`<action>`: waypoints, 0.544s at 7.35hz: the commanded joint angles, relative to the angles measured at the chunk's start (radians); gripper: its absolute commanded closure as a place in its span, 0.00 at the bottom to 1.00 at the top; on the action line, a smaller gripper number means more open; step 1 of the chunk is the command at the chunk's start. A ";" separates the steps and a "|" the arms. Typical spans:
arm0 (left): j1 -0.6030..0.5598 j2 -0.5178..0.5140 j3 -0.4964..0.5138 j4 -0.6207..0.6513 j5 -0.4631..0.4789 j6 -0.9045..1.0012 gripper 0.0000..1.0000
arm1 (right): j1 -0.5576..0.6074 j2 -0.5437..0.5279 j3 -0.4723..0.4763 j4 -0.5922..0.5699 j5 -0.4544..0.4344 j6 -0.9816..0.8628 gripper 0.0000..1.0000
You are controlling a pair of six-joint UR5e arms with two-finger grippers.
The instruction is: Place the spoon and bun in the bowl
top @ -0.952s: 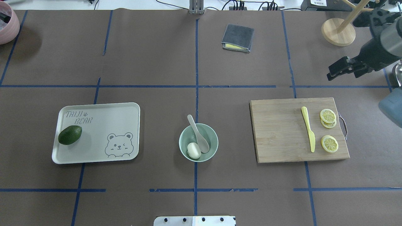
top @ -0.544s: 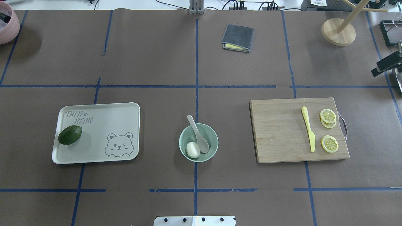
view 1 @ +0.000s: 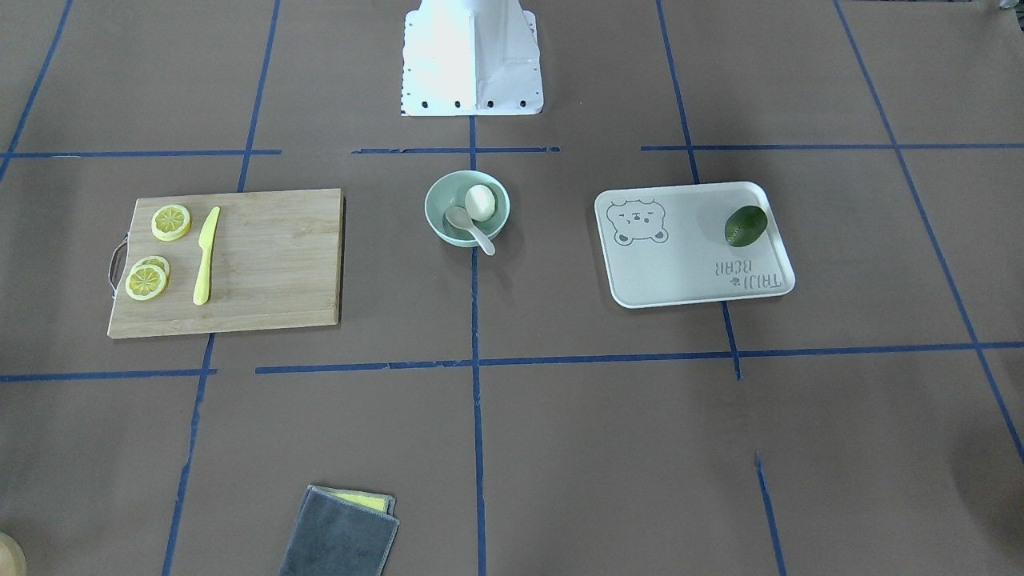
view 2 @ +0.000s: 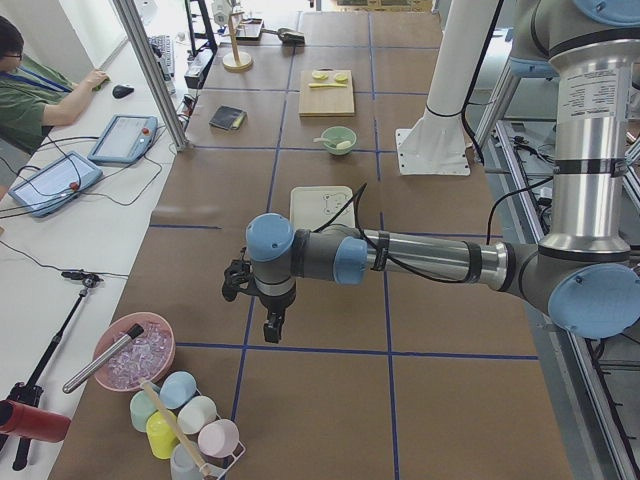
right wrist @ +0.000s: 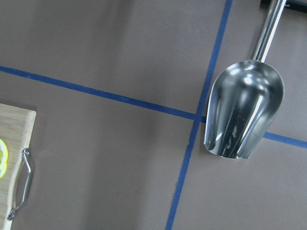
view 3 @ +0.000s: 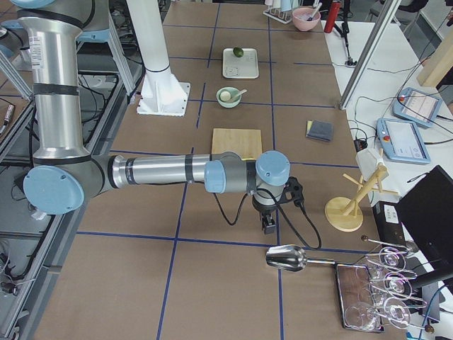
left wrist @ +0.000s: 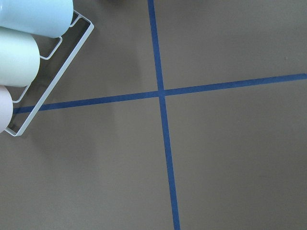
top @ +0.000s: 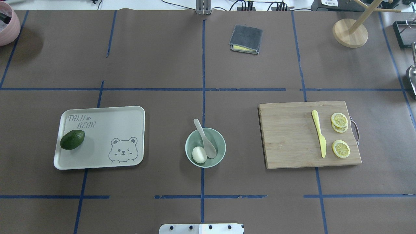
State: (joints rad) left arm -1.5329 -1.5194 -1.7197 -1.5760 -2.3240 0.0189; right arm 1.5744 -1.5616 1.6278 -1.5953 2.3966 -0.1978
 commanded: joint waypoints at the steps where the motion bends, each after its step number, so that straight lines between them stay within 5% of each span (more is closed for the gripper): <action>1: -0.001 0.002 0.003 -0.001 0.003 0.000 0.00 | 0.016 -0.035 -0.026 0.009 -0.016 -0.008 0.00; 4: -0.001 0.018 0.031 -0.007 0.000 0.001 0.00 | 0.035 -0.034 -0.034 0.006 -0.008 0.116 0.00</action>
State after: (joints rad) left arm -1.5339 -1.5047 -1.6978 -1.5816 -2.3233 0.0198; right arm 1.5991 -1.5930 1.5936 -1.5919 2.3847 -0.1364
